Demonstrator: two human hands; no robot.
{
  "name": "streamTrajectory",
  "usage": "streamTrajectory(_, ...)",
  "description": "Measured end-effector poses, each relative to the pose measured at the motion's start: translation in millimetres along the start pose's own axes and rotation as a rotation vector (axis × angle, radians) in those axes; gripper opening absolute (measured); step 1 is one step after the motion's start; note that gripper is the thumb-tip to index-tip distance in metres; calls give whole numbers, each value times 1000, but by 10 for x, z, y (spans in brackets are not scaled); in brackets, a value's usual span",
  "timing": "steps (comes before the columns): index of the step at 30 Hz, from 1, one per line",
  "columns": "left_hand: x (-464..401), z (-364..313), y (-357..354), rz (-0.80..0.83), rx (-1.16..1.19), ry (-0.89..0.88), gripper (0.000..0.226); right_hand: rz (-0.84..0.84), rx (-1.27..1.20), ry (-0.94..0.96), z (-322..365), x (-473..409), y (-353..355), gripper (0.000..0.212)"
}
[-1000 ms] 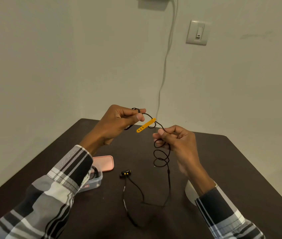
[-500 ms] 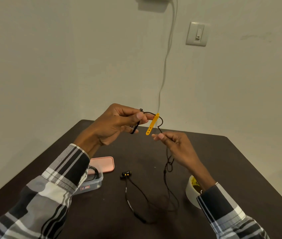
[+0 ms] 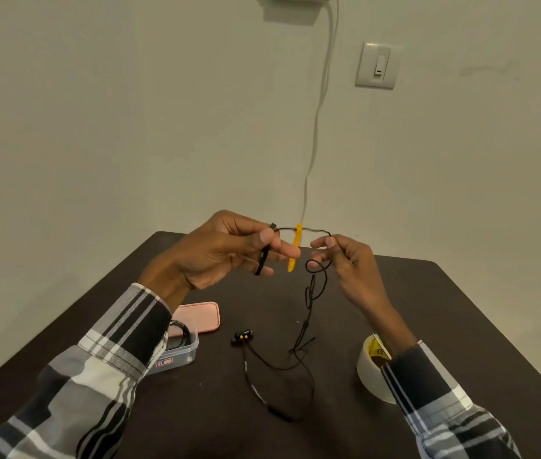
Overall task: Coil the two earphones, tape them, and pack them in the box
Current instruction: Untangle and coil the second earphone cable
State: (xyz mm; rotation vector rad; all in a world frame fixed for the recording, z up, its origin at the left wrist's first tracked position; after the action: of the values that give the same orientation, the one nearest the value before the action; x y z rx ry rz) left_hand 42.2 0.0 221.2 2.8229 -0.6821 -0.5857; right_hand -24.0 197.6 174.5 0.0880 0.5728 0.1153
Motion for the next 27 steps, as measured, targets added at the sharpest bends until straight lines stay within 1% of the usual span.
streamTrajectory(2,-6,-26,-82,67,88,-49,25,44,17,-46,-24,-19,-55,28)
streamTrajectory(4,-22,-85,-142,107,193,-102,20,153,65,-68,-71,4,-180,26)
streamTrajectory(6,-50,-144,-157,108,272,-142,19,252,110,-103,-127,74,-331,24)
streamTrajectory(10,-118,-204,-101,35,358,-187,19,437,165,-119,-92,290,-592,26)
streamTrajectory(13,-142,-194,-2,-68,341,-175,20,532,55,-186,-3,459,-708,28)
streamTrajectory(15,-151,-167,39,-143,211,-147,17,547,-74,-259,32,537,-725,28)
streamTrajectory(17,-151,-138,64,-211,11,-135,16,542,-215,-339,42,594,-726,27)
streamTrajectory(18,-154,-138,54,-217,-114,-154,15,525,-261,-362,54,611,-714,27)
streamTrajectory(20,-165,-114,5,-174,-371,-184,12,471,-301,-366,86,621,-670,26)
streamTrajectory(22,-172,-38,2,-141,-553,-174,14,418,-316,-342,116,610,-597,26)
streamTrajectory(25,-182,54,77,-133,-693,-135,12,366,-274,-297,170,584,-456,24)
streamTrajectory(27,-187,108,104,-96,-773,-134,23,340,-252,-292,204,571,-357,21)
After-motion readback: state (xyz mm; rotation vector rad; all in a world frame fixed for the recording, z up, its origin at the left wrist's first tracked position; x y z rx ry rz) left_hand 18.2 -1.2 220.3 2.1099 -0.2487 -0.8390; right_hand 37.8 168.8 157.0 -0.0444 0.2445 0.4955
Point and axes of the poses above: each hand's wrist, its own x-axis away from the middle knuckle, its own y-axis out of the back of the hand, z = x × y, the point moved 6 cm from there along -x, towards the middle knuckle, and after that the axes turned 10 degrees about -x, right-handed, at the moved point
